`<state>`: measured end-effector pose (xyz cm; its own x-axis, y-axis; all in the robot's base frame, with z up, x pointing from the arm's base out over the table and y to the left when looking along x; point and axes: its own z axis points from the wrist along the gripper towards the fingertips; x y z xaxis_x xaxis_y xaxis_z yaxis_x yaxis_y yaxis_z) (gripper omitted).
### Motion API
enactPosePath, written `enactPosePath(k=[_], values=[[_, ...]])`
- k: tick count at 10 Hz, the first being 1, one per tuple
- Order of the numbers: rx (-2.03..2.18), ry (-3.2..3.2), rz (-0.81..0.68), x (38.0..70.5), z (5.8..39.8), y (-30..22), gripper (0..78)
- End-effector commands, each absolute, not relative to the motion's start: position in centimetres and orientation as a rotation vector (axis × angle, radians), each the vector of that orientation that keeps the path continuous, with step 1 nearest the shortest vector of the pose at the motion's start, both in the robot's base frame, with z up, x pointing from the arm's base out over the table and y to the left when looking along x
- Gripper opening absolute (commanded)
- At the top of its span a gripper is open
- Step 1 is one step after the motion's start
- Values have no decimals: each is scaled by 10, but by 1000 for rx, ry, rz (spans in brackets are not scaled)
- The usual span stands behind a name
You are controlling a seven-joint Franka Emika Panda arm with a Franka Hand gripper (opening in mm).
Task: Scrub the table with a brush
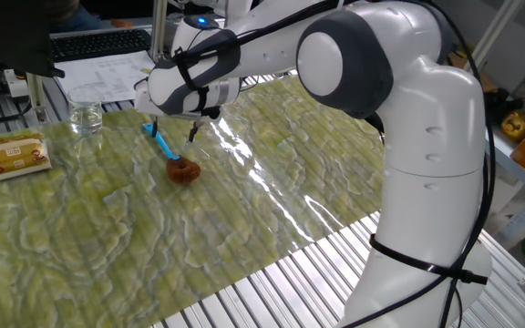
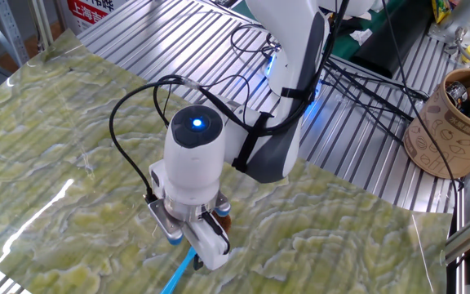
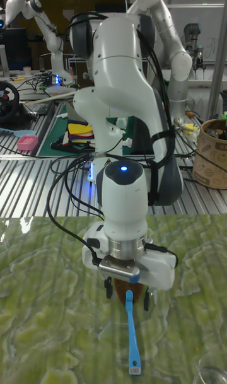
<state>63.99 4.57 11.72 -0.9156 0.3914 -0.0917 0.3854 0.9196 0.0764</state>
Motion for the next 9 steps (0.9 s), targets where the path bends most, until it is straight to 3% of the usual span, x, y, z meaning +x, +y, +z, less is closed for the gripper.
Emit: enactPosePath(k=[1,9], values=[[631,2972,63,645,119,45,775],[730,2944,11,645,119,45,775]])
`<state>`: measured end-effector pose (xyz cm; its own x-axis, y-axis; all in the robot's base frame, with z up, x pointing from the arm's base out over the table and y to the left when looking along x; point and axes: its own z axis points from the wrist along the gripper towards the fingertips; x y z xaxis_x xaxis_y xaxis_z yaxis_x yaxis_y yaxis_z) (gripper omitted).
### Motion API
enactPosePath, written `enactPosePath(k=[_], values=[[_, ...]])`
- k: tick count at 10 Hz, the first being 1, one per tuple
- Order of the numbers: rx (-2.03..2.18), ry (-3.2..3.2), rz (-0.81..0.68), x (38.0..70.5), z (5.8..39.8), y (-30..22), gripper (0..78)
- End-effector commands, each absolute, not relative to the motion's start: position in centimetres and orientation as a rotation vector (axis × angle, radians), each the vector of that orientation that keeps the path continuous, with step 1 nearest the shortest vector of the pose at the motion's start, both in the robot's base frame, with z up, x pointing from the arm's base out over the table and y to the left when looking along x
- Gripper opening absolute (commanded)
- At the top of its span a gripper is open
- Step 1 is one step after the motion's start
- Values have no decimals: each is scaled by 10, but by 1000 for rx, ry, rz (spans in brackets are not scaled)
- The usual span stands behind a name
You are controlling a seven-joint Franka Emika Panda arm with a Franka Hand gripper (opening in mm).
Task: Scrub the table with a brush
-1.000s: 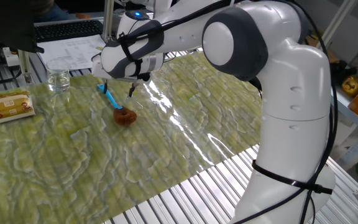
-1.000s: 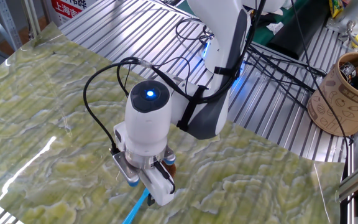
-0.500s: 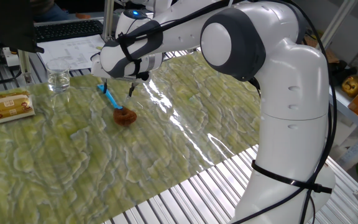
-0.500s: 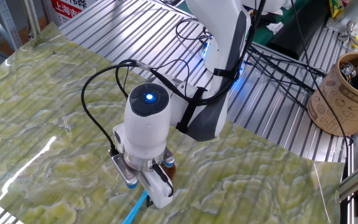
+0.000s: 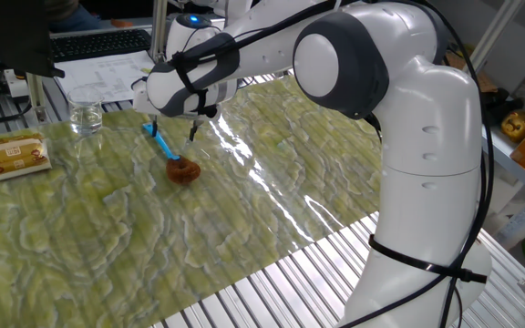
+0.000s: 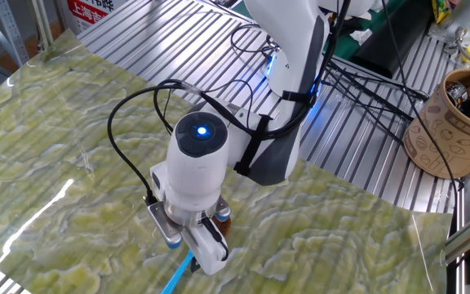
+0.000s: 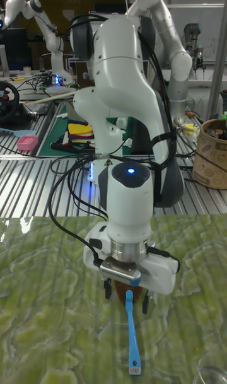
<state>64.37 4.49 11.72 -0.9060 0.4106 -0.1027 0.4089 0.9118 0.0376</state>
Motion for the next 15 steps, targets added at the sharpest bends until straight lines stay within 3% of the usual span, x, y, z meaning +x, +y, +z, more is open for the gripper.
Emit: enactPosePath(k=[1,10,15], values=[[730,2963,4,645,119,45,775],[637,3001,-1,651,105,50,775],[584,2979,1,664,69,58,775]])
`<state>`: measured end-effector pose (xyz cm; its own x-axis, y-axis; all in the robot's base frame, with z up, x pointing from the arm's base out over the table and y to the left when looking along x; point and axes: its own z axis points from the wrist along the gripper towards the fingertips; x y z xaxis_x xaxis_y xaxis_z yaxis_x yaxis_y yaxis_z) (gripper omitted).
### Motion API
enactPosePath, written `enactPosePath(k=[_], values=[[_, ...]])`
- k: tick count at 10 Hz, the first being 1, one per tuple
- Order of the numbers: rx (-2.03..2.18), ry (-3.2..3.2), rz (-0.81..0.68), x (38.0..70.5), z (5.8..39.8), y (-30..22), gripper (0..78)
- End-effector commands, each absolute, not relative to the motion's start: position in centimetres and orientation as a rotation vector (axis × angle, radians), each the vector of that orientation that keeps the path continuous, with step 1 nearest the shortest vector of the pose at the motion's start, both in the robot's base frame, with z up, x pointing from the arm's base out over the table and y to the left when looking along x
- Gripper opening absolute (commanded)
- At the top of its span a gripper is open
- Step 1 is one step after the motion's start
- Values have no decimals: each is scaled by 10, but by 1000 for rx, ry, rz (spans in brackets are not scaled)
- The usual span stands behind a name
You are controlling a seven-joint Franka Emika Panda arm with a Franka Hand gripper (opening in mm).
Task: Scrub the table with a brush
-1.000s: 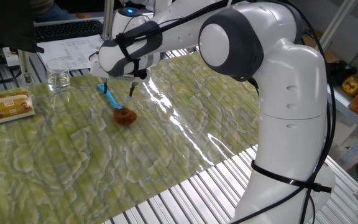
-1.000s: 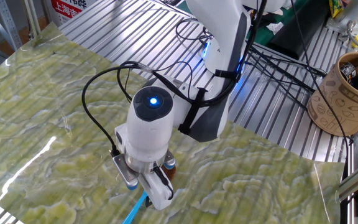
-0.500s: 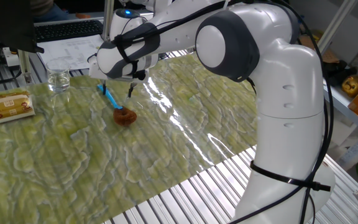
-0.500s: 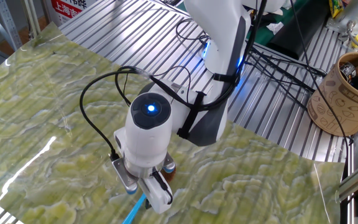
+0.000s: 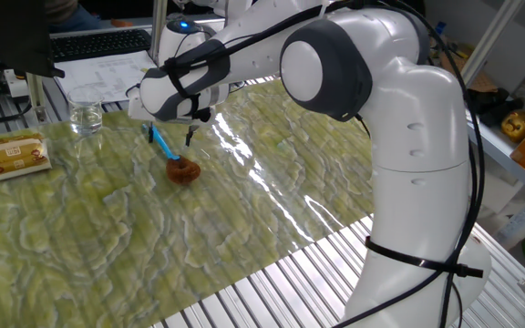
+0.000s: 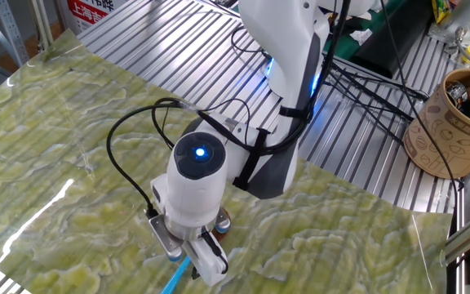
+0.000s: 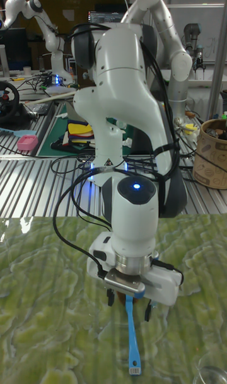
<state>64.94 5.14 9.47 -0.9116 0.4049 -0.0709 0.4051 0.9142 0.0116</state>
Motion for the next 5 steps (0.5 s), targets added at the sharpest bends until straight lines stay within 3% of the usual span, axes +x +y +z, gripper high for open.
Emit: enactPosePath(k=[1,5], values=[[580,2978,5,666,63,59,775],[558,2988,7,675,63,58,775]])
